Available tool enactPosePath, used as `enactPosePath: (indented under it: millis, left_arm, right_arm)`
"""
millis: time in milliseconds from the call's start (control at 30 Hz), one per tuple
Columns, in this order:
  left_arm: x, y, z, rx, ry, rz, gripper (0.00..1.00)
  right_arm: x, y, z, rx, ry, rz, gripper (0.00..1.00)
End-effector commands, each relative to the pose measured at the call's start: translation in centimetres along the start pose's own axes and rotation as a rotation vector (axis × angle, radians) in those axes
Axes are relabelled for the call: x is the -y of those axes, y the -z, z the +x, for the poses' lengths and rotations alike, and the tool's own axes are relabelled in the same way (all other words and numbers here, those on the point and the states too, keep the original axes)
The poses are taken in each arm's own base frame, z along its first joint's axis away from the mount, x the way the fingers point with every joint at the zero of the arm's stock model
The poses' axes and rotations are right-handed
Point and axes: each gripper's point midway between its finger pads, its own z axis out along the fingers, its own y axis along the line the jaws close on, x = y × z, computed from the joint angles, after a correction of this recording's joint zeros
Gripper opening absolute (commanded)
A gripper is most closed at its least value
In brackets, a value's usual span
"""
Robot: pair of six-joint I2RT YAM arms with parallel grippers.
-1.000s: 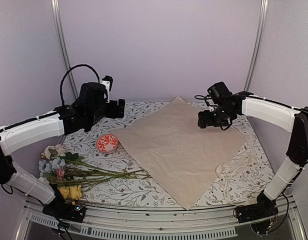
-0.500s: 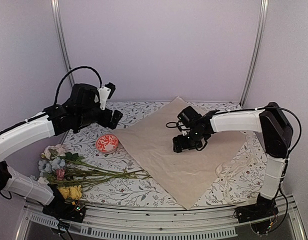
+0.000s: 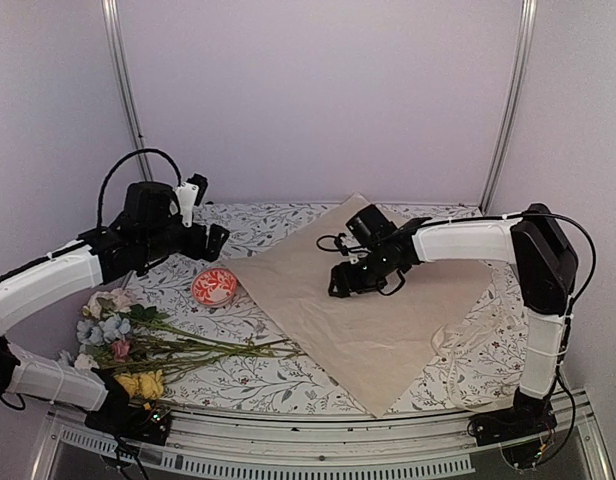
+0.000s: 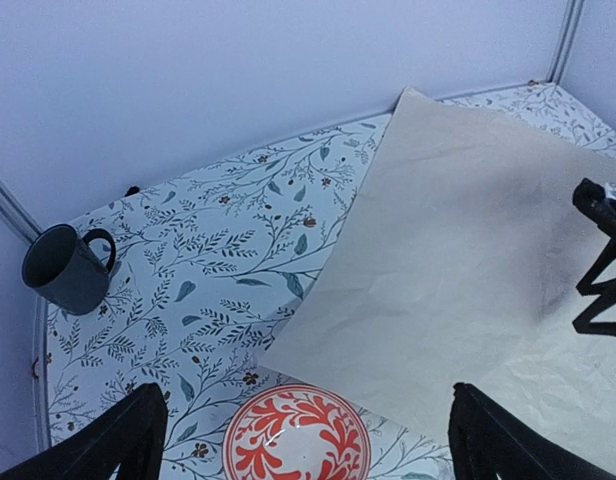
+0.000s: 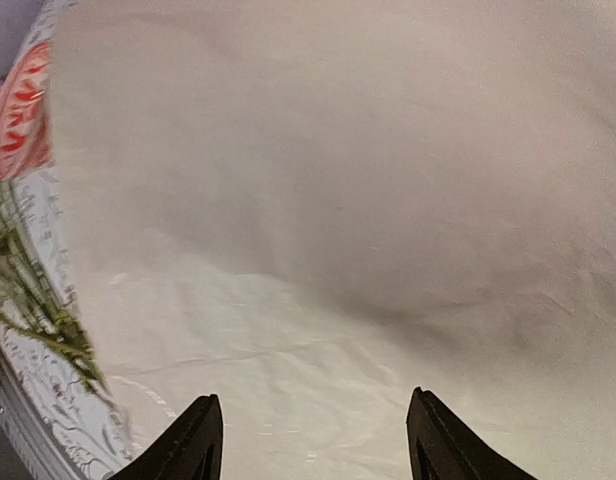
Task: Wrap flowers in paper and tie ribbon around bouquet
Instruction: Pick up the fake flower from the corner of the board.
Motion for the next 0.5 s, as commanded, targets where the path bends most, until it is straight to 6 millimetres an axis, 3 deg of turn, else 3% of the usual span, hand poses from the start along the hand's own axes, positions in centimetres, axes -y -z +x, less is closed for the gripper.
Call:
enactPosePath:
  millis: [0,67,133,200,300,467]
  left_arm:
    - [-2.3,1.7,-2.2,0.118,0.095,-0.029,0.99]
    - [-3.3,2.0,-2.3,0.133,0.106,-0.063,0.99]
    - [-3.8,1.9,-2.2,0.133,0.112,-0.073,0.99]
    - [-3.9,1.8,-2.1,0.129,0.118,-0.071,0.99]
    - [-3.8,1.4,-1.8,0.12,0.122,-0.06,0.99]
    - [-3.6,1.0,-1.5,0.109,0.132,-0.037,0.99]
  right_arm:
    - [-18.1,5.2,-2.2,0.223,0.478,-0.496,0.65]
    - [-22.5,3.8,-1.3,0.241,0.632,-0.504,0.65]
    - [-25.5,1.6,0.1,0.219,0.791,-0.463,0.62]
    - [-27.2,0.0,0.9,0.22,0.891,-0.429,0.59]
    - [-28.1,-1.6,2.3,0.235,1.037,-0.362,0.59]
    - [-28.7,-3.5,4.3,0.234,1.186,-0.316,0.73]
